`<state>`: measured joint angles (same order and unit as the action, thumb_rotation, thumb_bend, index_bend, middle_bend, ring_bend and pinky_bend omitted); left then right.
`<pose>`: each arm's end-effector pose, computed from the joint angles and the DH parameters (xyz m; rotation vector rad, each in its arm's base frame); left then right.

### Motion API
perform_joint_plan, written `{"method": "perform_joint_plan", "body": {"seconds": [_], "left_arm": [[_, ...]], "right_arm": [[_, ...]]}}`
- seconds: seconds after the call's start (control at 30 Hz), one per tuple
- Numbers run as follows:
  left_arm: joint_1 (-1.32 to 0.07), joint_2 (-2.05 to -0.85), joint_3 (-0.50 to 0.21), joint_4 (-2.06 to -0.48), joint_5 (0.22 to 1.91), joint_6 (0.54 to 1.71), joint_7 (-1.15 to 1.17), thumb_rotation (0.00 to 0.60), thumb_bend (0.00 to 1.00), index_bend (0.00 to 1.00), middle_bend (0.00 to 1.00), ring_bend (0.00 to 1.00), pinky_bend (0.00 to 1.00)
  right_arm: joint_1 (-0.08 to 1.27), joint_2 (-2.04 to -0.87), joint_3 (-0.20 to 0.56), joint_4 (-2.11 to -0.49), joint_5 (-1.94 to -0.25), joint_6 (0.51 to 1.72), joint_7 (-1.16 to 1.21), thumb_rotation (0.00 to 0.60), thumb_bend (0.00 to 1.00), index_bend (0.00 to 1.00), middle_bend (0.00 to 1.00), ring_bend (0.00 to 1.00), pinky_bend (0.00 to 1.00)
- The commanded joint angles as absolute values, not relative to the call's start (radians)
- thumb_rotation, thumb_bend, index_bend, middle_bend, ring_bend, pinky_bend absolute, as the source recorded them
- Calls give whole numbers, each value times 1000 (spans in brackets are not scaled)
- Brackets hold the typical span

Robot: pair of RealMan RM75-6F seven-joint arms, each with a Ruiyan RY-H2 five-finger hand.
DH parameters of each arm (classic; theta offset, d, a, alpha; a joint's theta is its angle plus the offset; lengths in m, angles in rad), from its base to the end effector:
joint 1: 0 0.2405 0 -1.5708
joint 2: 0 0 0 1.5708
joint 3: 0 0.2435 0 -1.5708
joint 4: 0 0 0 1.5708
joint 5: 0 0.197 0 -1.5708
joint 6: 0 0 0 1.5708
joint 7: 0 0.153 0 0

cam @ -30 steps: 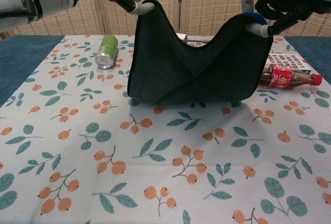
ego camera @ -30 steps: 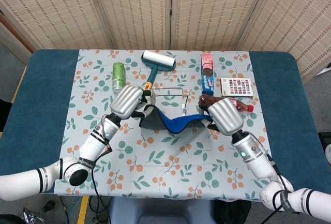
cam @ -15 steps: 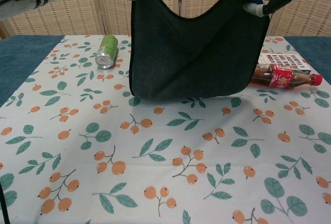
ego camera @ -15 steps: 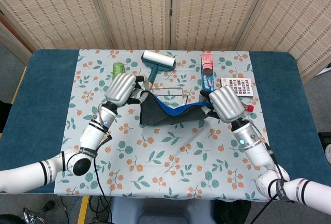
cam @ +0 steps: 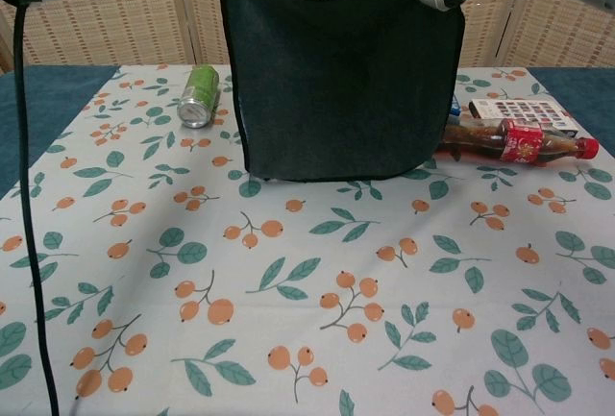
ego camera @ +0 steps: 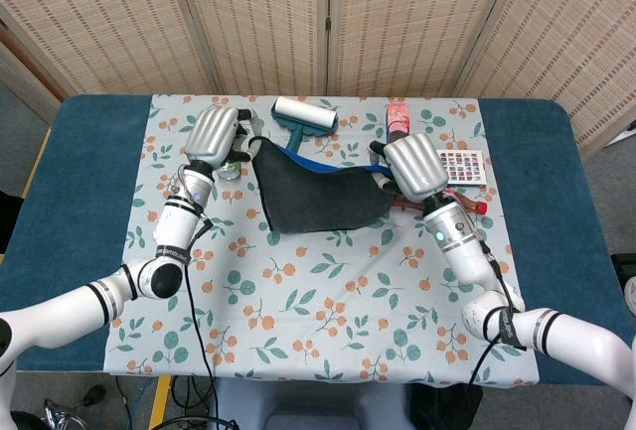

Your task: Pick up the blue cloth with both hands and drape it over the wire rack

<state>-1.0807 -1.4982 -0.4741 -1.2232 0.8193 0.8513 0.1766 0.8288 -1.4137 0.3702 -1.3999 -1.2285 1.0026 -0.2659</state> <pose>-0.0350 0.4701 0.0844 -1.5369 -1.0029 -1.2630 -0.0895 -0.4087 0.0894 1.7016 -0.6265 1.1479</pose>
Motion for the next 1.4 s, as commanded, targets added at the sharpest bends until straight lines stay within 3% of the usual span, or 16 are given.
{"method": "perform_joint_plan", "body": {"seconds": [0.03, 0.6, 0.93, 1.07, 1.17, 1.23, 1.4], "left_arm": [[-1091, -1508, -467, -1193, 807, 840, 181, 600, 460, 622, 1000, 967, 1000], [-1173, -1604, -477, -931, 737, 763, 182, 600, 460, 622, 1000, 966, 1000], [-1198, -1635, -469, -882, 725, 734, 199, 600, 460, 614, 1000, 946, 1000], [-1206, -1644, -468, -864, 705, 724, 219, 600, 451, 567, 962, 859, 1000], [-1210, -1645, -467, -862, 686, 712, 234, 600, 387, 481, 826, 730, 1000], [-1211, -1646, -464, -860, 677, 711, 247, 600, 328, 399, 726, 645, 1000], [-1212, -1640, -459, -867, 646, 686, 269, 600, 236, 238, 525, 490, 960]], "right_arm": [[854, -1431, 372, -1358, -1207, 978, -293, 600, 450, 680, 860, 880, 1000], [976, -1532, 395, -1114, -1103, 886, -299, 600, 450, 680, 859, 880, 1000], [1016, -1591, 383, -976, -1047, 825, -300, 600, 449, 665, 858, 879, 1000], [1030, -1608, 383, -946, -1005, 791, -321, 600, 347, 397, 831, 879, 1000], [1042, -1614, 387, -939, -976, 777, -341, 600, 186, 142, 831, 878, 1000], [1047, -1617, 389, -937, -966, 779, -350, 600, 99, 24, 831, 877, 1000], [1052, -1606, 390, -956, -963, 778, -341, 600, 0, 0, 831, 877, 1000]]}}
